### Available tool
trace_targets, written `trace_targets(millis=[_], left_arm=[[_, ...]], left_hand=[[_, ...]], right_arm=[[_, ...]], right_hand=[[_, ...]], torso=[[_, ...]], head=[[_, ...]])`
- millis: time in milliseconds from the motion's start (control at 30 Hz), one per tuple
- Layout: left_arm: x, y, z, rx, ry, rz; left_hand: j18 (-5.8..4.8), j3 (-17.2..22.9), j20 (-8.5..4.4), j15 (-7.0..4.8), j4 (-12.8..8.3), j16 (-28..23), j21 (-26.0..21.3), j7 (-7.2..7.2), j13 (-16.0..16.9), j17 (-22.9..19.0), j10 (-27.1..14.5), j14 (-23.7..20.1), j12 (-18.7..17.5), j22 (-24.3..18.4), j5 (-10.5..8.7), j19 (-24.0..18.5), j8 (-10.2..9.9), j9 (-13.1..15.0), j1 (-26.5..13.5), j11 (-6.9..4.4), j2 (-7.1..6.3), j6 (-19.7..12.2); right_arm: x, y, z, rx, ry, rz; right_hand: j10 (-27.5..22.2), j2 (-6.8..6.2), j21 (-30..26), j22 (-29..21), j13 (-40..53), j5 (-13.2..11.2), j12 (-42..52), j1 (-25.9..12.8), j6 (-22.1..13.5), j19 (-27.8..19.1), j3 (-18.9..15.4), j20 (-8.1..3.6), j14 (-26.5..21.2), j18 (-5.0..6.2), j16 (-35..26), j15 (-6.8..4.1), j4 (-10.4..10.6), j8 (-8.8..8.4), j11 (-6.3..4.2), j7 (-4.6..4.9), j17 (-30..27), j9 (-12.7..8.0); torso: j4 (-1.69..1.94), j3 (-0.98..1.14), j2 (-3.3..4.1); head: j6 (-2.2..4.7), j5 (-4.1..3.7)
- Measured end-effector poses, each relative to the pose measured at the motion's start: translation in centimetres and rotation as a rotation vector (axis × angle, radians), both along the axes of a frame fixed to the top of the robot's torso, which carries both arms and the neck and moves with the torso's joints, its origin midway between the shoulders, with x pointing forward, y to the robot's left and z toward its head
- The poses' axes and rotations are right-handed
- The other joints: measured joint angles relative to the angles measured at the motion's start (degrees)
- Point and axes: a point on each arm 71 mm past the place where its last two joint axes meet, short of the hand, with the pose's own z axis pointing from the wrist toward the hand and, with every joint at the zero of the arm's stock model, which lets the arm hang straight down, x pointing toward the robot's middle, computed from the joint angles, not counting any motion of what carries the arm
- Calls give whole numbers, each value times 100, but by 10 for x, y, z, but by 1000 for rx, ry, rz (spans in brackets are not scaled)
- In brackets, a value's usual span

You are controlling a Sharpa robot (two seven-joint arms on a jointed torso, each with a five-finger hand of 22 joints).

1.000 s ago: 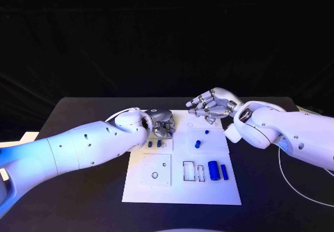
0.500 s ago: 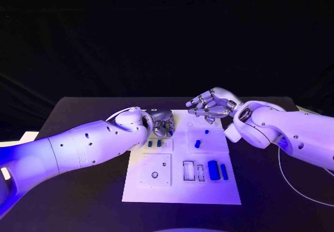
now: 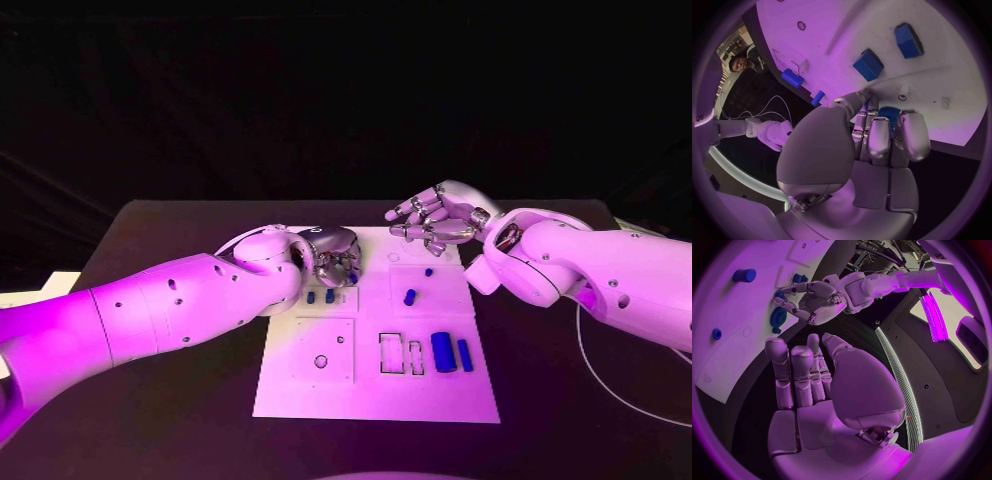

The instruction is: Assemble the parts on the task board

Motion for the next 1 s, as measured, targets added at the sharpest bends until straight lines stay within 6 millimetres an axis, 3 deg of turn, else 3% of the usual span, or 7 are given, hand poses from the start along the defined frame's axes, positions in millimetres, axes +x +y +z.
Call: trace_targets(millis=[333,667,1000], left_arm=[[-3,22,21,-79,13,36],[-2,46,23,-100,41,94],[3,57,20,-95,58,132]], left_hand=[[2,62,0,0,-15,0,37,-41,6,-94,92,0,-28,-1,26,0,-1,-1,-150,-10,-33,83],[1,84,0,0,-25,0,37,-41,13,-136,113,0,-49,-1,49,0,-7,2,-232,-30,-69,123],[4,84,0,0,-25,0,36,-41,12,-145,112,0,-49,-2,49,0,-8,1,-231,-30,-69,122]], right_arm=[[0,-1,0,-1,0,-2],[0,-2,0,-1,1,-3],[0,-2,-1,-1,2,-3]], right_hand=[[0,33,0,0,0,0,23,-33,0,0,24,0,0,0,0,0,24,0,0,0,8,-1],[1,31,0,0,0,0,22,-31,0,0,24,0,0,0,0,0,24,0,0,0,10,-1],[1,31,0,0,1,0,22,-31,0,0,24,0,0,0,0,0,24,0,0,0,12,-1]], torso=[[8,7,-10],[11,3,-1],[3,-1,1]], head=[[2,15],[11,34],[3,48]])
